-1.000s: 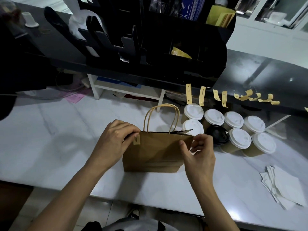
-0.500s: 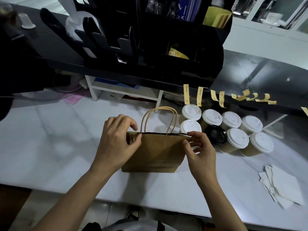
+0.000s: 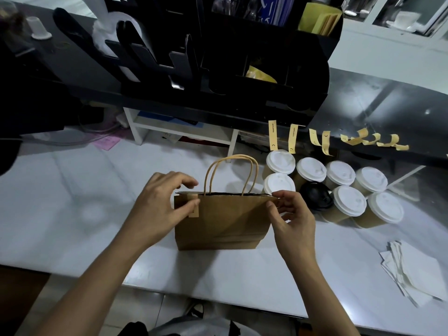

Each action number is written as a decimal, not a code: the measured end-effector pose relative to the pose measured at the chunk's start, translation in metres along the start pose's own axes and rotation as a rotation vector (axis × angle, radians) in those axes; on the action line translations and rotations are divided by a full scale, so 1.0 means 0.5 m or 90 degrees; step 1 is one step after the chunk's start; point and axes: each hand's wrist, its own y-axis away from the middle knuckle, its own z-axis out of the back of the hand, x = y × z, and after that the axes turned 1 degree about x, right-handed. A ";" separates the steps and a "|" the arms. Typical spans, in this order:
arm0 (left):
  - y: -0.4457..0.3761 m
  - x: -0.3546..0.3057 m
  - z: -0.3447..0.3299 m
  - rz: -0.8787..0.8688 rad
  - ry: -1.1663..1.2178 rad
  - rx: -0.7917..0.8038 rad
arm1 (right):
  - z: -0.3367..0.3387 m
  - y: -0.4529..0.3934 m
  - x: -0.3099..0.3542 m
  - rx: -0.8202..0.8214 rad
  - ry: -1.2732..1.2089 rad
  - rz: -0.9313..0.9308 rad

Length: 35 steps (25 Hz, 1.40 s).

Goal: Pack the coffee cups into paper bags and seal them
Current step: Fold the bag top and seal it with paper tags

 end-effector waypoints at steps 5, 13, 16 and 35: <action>0.001 0.021 -0.006 -0.007 0.034 -0.009 | -0.003 -0.001 0.001 0.003 0.002 -0.001; -0.007 0.040 -0.005 -0.001 0.007 0.055 | -0.005 0.000 0.008 0.001 -0.009 -0.003; -0.003 0.042 -0.010 0.014 -0.004 0.082 | -0.006 0.001 0.010 0.000 -0.008 -0.003; 0.002 -0.061 -0.022 -0.091 -0.046 -0.161 | -0.007 0.001 0.006 0.009 0.002 0.008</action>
